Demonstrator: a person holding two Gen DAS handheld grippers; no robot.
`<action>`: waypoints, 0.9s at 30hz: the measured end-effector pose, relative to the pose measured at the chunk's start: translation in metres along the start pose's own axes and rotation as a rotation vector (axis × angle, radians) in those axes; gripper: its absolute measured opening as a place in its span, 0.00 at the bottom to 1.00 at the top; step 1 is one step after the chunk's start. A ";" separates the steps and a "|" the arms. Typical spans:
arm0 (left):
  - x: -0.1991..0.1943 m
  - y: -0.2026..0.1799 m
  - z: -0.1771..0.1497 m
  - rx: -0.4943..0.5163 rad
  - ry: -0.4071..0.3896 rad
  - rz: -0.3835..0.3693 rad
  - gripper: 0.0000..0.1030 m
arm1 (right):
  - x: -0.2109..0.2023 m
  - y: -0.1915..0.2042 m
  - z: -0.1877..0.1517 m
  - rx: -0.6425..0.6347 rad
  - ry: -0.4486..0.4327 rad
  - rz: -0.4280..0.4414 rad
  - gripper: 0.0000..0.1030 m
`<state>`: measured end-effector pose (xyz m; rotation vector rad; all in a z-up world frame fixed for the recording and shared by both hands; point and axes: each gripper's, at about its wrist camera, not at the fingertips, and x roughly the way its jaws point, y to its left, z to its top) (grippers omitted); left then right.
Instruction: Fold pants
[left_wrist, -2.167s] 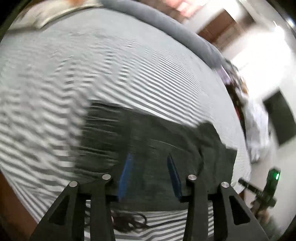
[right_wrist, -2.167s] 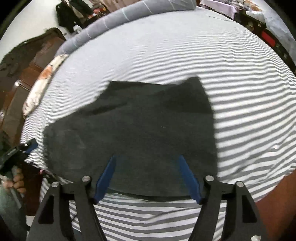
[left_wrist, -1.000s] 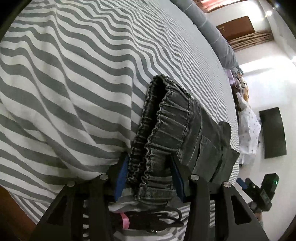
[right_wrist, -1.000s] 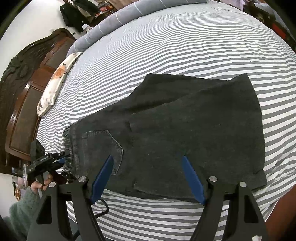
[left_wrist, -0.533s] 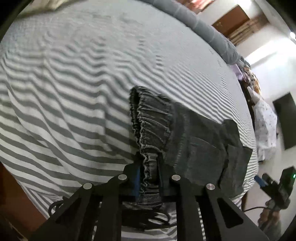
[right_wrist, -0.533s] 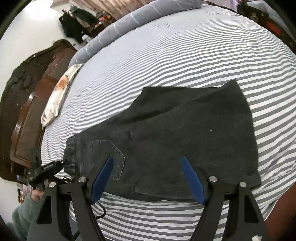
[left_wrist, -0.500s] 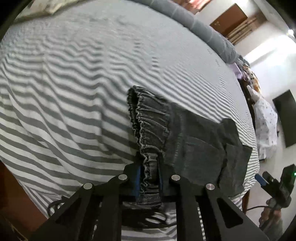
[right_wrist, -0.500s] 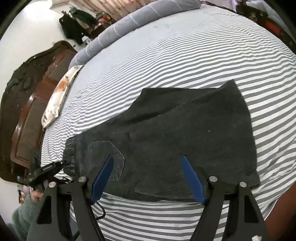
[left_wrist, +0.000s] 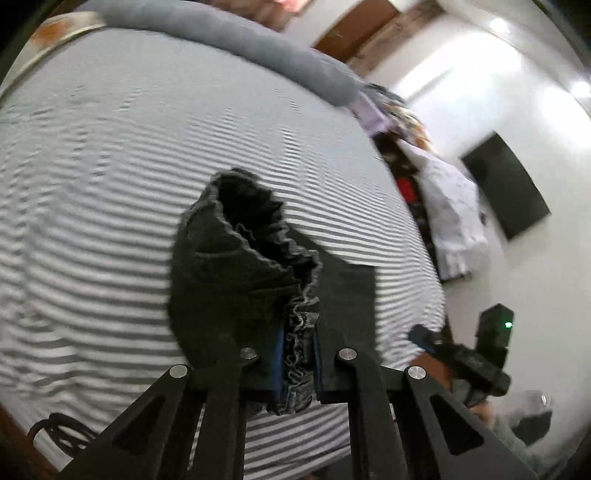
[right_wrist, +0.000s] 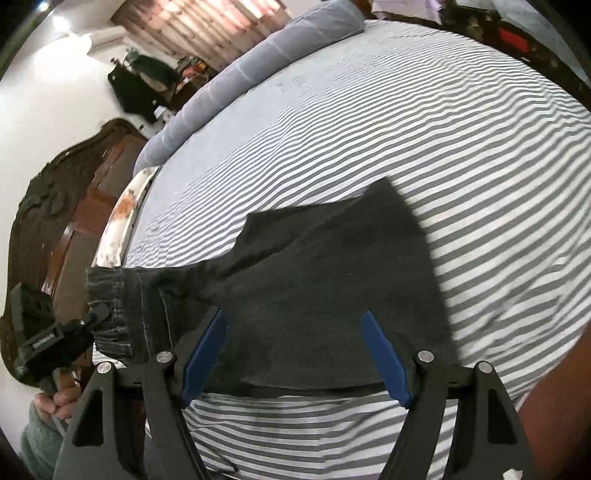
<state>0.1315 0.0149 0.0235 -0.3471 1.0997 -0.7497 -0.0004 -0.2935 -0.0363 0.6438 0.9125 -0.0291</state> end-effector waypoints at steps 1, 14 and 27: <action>0.008 -0.011 0.002 0.011 0.011 -0.021 0.11 | -0.007 -0.008 0.000 0.014 -0.014 -0.003 0.72; 0.167 -0.138 -0.004 0.176 0.222 -0.069 0.11 | -0.040 -0.114 -0.001 0.233 -0.077 -0.018 0.72; 0.221 -0.145 -0.024 0.252 0.295 0.041 0.53 | -0.023 -0.153 0.002 0.307 -0.048 -0.007 0.72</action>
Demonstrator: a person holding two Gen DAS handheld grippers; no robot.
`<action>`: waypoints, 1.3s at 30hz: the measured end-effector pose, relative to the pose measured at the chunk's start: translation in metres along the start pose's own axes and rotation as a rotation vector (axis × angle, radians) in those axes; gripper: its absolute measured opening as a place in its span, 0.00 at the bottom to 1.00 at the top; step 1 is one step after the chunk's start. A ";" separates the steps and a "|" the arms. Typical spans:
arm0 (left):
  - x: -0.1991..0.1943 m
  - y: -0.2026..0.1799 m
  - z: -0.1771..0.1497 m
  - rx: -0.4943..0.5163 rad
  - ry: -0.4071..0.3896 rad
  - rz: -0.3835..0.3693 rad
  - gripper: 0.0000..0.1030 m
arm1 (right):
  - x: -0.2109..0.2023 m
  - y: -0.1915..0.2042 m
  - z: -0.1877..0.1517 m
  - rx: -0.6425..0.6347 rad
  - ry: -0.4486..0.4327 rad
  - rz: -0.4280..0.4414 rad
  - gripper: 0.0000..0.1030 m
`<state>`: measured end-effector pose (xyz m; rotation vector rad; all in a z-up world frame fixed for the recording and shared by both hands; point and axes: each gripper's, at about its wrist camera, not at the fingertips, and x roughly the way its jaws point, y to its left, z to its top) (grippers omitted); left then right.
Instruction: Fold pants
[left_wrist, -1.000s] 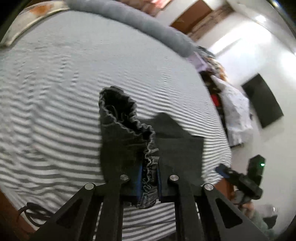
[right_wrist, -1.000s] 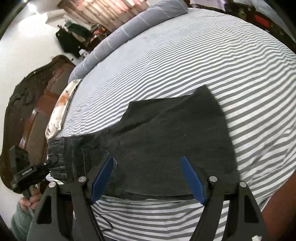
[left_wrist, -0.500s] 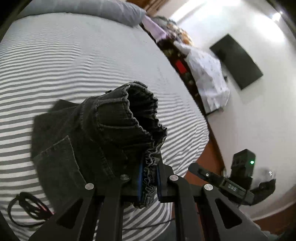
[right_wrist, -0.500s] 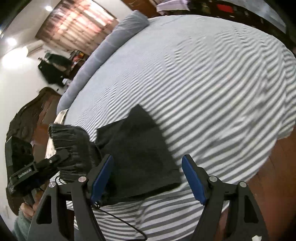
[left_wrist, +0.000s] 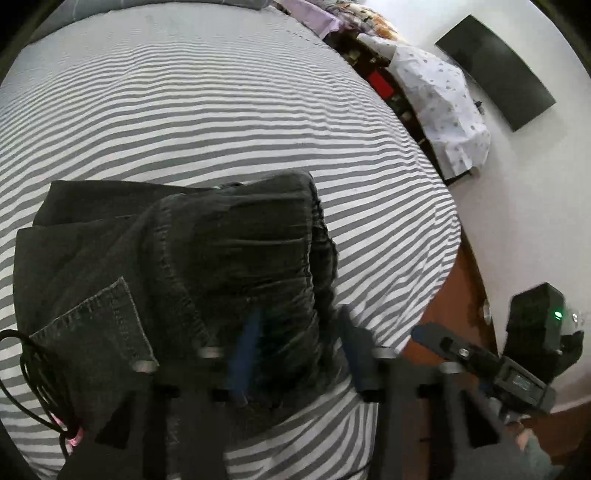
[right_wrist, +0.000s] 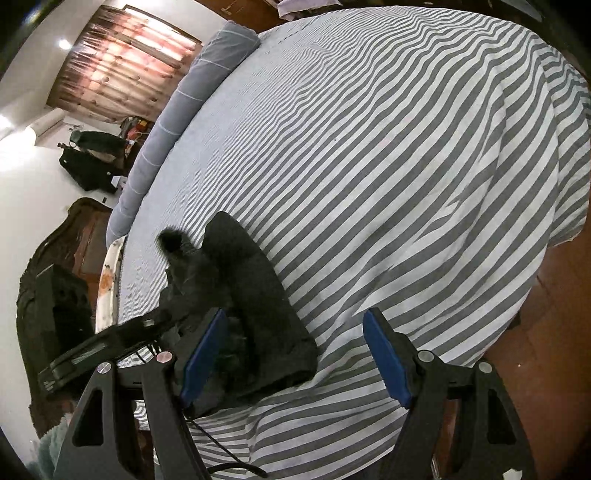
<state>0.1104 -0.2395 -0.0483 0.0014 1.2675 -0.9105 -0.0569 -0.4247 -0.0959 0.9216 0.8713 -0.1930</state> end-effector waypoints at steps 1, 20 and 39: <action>-0.004 -0.001 -0.001 0.009 -0.010 0.001 0.54 | 0.002 0.001 0.000 -0.006 0.002 0.000 0.72; -0.131 0.166 -0.089 -0.303 -0.220 0.400 0.56 | 0.086 0.088 -0.034 -0.289 0.141 -0.017 0.43; -0.114 0.148 -0.089 -0.234 -0.207 0.396 0.56 | 0.054 0.094 -0.017 -0.230 0.024 -0.085 0.10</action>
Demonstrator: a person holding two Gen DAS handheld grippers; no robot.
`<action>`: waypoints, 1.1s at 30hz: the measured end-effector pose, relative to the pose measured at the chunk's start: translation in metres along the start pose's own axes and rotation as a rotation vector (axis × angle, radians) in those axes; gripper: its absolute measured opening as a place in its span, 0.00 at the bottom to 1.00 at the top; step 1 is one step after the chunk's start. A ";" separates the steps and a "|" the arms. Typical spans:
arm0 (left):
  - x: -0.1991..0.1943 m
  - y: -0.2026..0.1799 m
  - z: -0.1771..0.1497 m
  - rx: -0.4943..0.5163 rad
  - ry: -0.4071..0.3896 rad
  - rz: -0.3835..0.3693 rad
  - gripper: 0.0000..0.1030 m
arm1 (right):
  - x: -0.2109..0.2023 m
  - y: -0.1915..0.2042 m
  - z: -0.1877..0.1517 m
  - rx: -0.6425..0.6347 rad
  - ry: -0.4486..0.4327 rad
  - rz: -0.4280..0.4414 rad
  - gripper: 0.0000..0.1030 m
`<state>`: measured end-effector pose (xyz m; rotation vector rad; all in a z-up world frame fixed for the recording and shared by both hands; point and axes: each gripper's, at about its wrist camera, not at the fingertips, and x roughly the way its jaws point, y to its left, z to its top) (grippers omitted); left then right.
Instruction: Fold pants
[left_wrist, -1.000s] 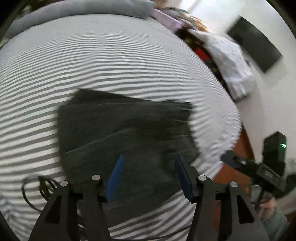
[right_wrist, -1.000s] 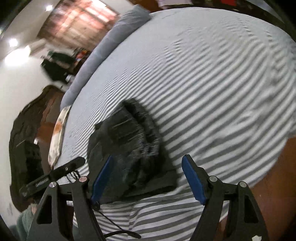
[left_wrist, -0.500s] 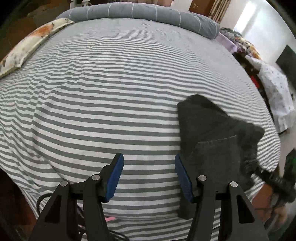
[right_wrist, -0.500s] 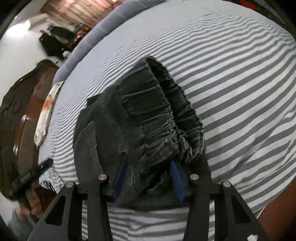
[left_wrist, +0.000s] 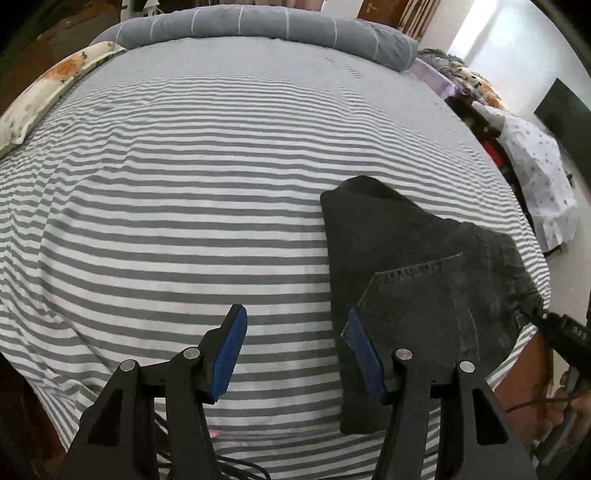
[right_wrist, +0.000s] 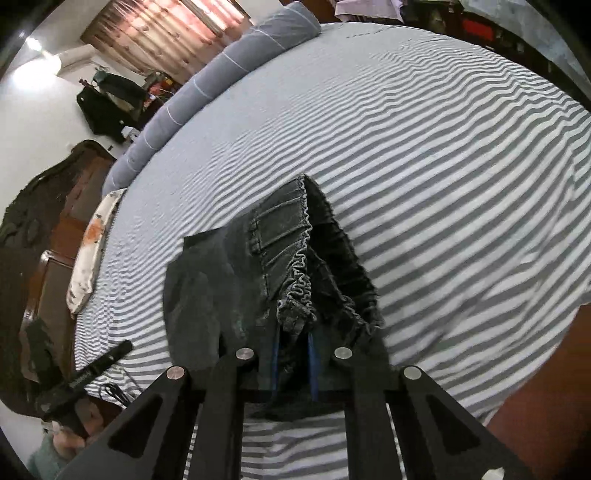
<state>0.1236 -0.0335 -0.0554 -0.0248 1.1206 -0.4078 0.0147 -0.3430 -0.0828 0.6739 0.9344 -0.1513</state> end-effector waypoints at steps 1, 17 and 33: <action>0.001 -0.001 0.000 0.004 0.003 -0.001 0.56 | 0.003 -0.005 -0.001 0.003 0.015 -0.009 0.10; 0.066 -0.048 -0.023 0.174 0.089 0.078 0.56 | 0.055 -0.014 -0.009 -0.035 0.113 -0.141 0.11; 0.073 -0.053 -0.029 0.229 0.063 0.129 0.58 | 0.041 -0.019 -0.002 -0.122 0.127 -0.146 0.29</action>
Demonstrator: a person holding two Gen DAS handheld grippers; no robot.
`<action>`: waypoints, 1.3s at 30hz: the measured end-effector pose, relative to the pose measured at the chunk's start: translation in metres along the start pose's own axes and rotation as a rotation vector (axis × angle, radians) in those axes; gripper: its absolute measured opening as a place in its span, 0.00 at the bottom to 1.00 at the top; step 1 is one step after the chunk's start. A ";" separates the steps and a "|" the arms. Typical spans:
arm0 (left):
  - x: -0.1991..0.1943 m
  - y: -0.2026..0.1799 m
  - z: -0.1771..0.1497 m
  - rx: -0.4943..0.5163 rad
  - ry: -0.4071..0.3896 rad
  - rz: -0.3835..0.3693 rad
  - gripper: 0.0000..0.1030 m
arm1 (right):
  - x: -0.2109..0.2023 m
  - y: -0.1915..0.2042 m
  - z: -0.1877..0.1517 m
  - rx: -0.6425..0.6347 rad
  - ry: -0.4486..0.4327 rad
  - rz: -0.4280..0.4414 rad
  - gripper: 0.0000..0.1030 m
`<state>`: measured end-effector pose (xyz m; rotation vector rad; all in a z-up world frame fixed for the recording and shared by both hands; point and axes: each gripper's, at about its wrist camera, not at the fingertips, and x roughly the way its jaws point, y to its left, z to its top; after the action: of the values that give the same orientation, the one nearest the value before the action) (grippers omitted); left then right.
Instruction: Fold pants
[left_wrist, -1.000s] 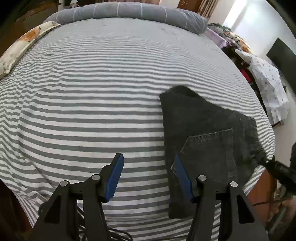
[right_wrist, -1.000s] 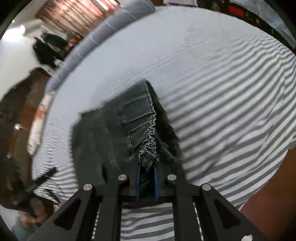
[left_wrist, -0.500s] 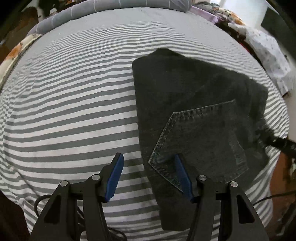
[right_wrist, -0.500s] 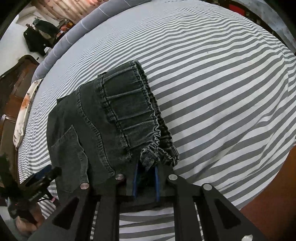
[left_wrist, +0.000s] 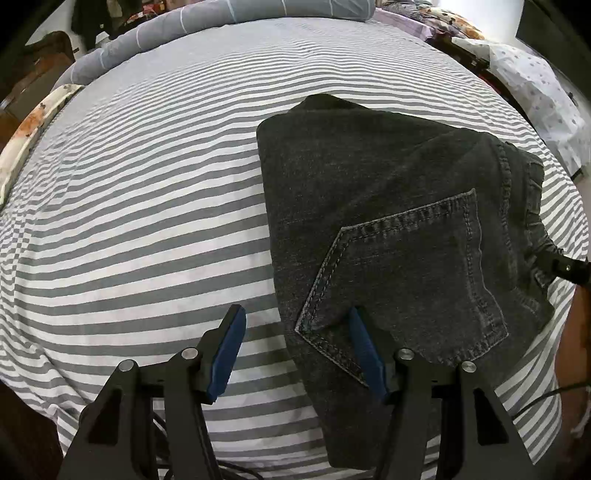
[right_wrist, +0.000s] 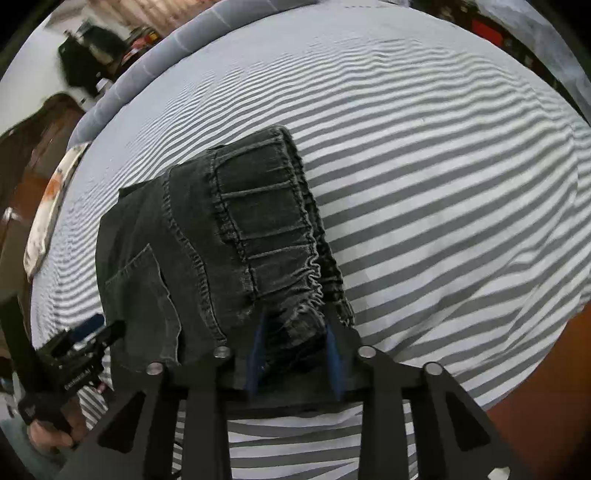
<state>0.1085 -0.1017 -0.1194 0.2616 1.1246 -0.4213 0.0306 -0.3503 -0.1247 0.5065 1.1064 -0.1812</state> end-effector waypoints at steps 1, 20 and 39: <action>-0.001 -0.001 0.000 0.000 0.000 0.002 0.59 | 0.000 0.000 0.000 -0.013 -0.002 -0.006 0.34; 0.005 0.041 0.000 -0.156 -0.016 -0.246 0.74 | 0.033 -0.055 0.044 -0.175 0.080 0.393 0.53; 0.026 0.000 0.032 -0.080 -0.062 -0.233 0.85 | 0.059 -0.043 0.053 -0.084 0.118 0.564 0.35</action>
<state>0.1440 -0.1200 -0.1298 0.0467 1.1119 -0.5852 0.0830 -0.4065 -0.1717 0.7396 1.0392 0.3901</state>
